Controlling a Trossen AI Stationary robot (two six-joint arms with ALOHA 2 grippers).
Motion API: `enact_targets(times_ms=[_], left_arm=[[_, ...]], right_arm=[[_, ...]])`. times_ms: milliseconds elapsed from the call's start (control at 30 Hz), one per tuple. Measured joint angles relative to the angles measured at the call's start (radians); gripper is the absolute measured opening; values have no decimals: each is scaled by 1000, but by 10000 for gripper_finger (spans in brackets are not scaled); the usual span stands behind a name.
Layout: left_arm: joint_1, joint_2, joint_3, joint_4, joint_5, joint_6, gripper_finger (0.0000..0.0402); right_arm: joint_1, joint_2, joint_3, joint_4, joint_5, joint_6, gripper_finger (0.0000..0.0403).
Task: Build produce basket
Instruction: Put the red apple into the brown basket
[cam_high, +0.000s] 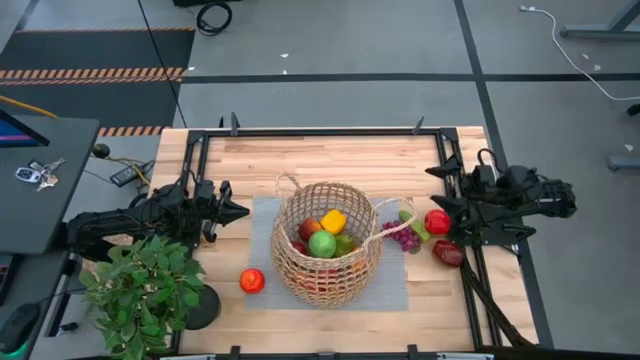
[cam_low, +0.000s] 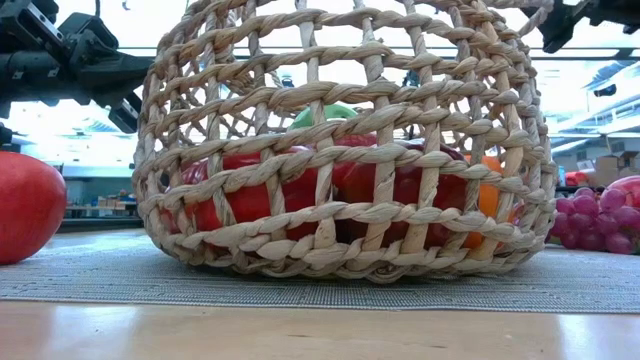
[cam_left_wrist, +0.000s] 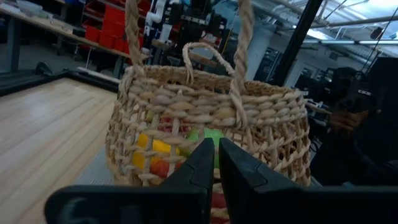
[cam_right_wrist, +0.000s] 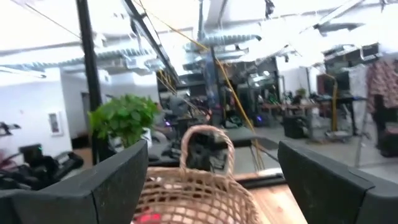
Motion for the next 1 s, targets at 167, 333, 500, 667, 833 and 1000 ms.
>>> enact_targets(times_ms=[167,333,500,667,833,1000], left_arm=[[0,0,0,0,0,0,29],[0,0,0,0,0,0,35],[0,0,0,44,-34,-58,32],[0,0,0,51,-35,-138,28],[0,0,0,52,-40,-143,35],[1,19,30,-10,-59,-214,28]], right_arm=[[1,-11,-94,81,-85,22,361],[1,-11,-200,277,-99,38,361],[1,-10,-260,352,-161,75,361],[1,-11,-263,365,-157,137,361],[1,-11,-263,372,-157,165,361],[1,-11,-263,371,-156,165,361]])
